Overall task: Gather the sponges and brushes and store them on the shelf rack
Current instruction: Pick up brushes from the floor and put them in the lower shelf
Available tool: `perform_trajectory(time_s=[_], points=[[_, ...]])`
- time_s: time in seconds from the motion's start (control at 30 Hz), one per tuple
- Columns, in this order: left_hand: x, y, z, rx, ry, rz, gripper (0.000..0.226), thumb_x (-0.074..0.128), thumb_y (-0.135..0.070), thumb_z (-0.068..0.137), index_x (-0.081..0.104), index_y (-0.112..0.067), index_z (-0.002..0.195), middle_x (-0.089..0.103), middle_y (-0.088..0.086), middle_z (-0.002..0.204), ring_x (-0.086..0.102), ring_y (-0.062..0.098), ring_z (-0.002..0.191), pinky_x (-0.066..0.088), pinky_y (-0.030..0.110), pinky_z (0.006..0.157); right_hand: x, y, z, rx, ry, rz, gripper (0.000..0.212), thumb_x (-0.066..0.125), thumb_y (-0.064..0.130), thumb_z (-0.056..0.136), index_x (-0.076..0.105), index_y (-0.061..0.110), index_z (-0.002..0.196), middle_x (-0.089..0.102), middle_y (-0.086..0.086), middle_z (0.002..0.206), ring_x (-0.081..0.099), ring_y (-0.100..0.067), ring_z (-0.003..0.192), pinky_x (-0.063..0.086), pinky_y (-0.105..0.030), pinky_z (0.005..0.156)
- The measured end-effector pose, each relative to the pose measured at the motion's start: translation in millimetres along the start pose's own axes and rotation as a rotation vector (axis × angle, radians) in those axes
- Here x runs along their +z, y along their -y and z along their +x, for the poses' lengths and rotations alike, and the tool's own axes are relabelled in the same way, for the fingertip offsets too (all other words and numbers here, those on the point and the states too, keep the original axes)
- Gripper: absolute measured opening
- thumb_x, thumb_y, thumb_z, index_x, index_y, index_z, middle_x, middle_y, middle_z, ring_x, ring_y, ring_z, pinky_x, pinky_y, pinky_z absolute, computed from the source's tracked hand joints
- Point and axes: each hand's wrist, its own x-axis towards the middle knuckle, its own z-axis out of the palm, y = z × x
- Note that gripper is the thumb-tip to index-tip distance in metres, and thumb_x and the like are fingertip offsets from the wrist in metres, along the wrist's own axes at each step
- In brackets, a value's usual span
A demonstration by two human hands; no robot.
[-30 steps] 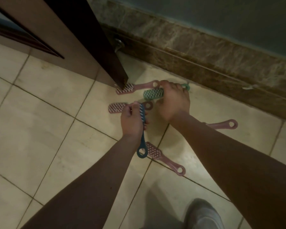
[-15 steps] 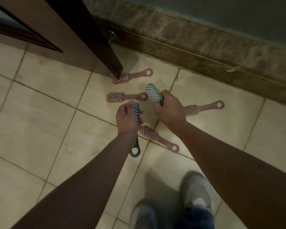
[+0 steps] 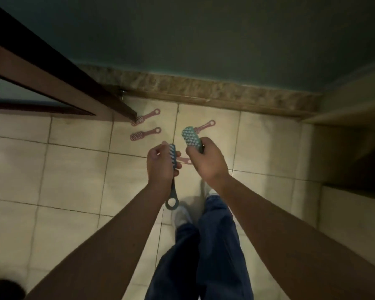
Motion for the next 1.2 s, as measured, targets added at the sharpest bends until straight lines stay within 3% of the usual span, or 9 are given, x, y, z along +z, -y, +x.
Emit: perform_trajectory(time_s=[0.2, 0.3, 0.4, 0.53, 0.6, 0.7, 0.93, 1.07, 1.2], points=[[2, -86, -117, -0.067, 0.243, -0.054, 0.019, 0.042, -0.018, 0.097, 0.059, -0.012, 0.09, 0.062, 0.008, 0.078, 0.055, 0.015, 0.053, 0.045, 0.025, 0.051, -87, 71, -101, 0.08, -0.097, 0.097, 0.019, 0.049, 0.039, 0.093, 0.05, 0.023, 0.082, 0.059, 0.0, 0.076, 0.063, -0.03, 0.08, 0.052, -0.045, 0.073], [3, -117, -171, -0.082, 0.351, 0.014, 0.018, 0.041, -0.012, 0.095, 0.059, -0.009, 0.094, 0.064, 0.011, 0.086, 0.055, 0.016, 0.056, 0.053, 0.037, 0.066, -136, 104, -157, 0.088, -0.141, 0.127, 0.024, 0.053, 0.028, 0.09, 0.059, 0.006, 0.088, 0.057, -0.007, 0.074, 0.058, -0.03, 0.073, 0.052, -0.05, 0.07], [8, -142, -221, -0.03, 0.402, 0.092, 0.018, 0.045, -0.017, 0.099, 0.059, -0.013, 0.088, 0.064, 0.012, 0.09, 0.059, 0.014, 0.057, 0.054, 0.031, 0.067, -180, 128, -204, 0.069, -0.262, 0.129, 0.029, 0.056, 0.024, 0.088, 0.062, -0.004, 0.086, 0.058, -0.013, 0.07, 0.05, -0.024, 0.065, 0.045, -0.044, 0.058], [16, -167, -275, 0.088, 0.441, 0.252, 0.011, 0.056, -0.024, 0.096, 0.061, -0.02, 0.087, 0.067, 0.01, 0.103, 0.067, 0.028, 0.099, 0.051, 0.042, 0.091, -225, 151, -256, 0.056, -0.346, 0.143, 0.025, 0.057, 0.033, 0.09, 0.068, 0.011, 0.088, 0.067, -0.005, 0.076, 0.06, -0.022, 0.069, 0.045, -0.037, 0.059], [21, -181, -301, 0.175, 0.495, 0.328, 0.016, 0.06, -0.028, 0.094, 0.066, -0.015, 0.101, 0.067, 0.004, 0.101, 0.065, 0.021, 0.096, 0.049, 0.031, 0.083, -243, 160, -278, 0.05, -0.363, 0.186, 0.027, 0.059, 0.035, 0.09, 0.07, 0.01, 0.093, 0.071, -0.01, 0.084, 0.067, -0.029, 0.08, 0.054, -0.047, 0.073], [31, -202, -339, 0.283, 0.583, 0.402, 0.03, 0.063, -0.029, 0.092, 0.064, -0.012, 0.117, 0.064, -0.004, 0.096, 0.056, 0.0, 0.078, 0.04, 0.018, 0.067, -268, 168, -307, 0.008, -0.453, 0.207, 0.028, 0.062, 0.039, 0.089, 0.072, 0.014, 0.088, 0.072, -0.009, 0.081, 0.067, -0.026, 0.075, 0.054, -0.042, 0.068], [69, -231, -423, 0.362, 0.761, 0.432, 0.007, 0.058, -0.021, 0.096, 0.059, -0.018, 0.102, 0.061, 0.0, 0.075, 0.051, -0.004, 0.036, 0.034, 0.01, 0.035, -328, 165, -365, -0.132, -0.655, 0.466, 0.015, 0.062, 0.028, 0.093, 0.069, 0.015, 0.094, 0.065, 0.005, 0.07, 0.06, 0.002, 0.053, 0.044, -0.015, 0.049], [97, -233, -465, 0.309, 0.903, 0.428, 0.011, 0.046, -0.033, 0.101, 0.051, -0.023, 0.102, 0.067, 0.005, 0.089, 0.068, 0.013, 0.055, 0.05, 0.02, 0.047, -365, 158, -398, -0.13, -0.68, 0.794, 0.016, 0.045, 0.009, 0.09, 0.057, 0.014, 0.079, 0.059, -0.006, 0.067, 0.049, -0.01, 0.047, 0.037, -0.021, 0.043], [133, -229, -511, 0.259, 0.974, 0.404, 0.037, 0.043, -0.046, 0.098, 0.052, -0.016, 0.117, 0.066, 0.009, 0.092, 0.067, 0.023, 0.071, 0.057, 0.03, 0.057, -408, 143, -430, -0.073, -0.697, 0.975, 0.03, 0.036, 0.021, 0.089, 0.065, 0.017, 0.084, 0.066, -0.007, 0.076, 0.057, -0.018, 0.058, 0.044, -0.023, 0.051]])
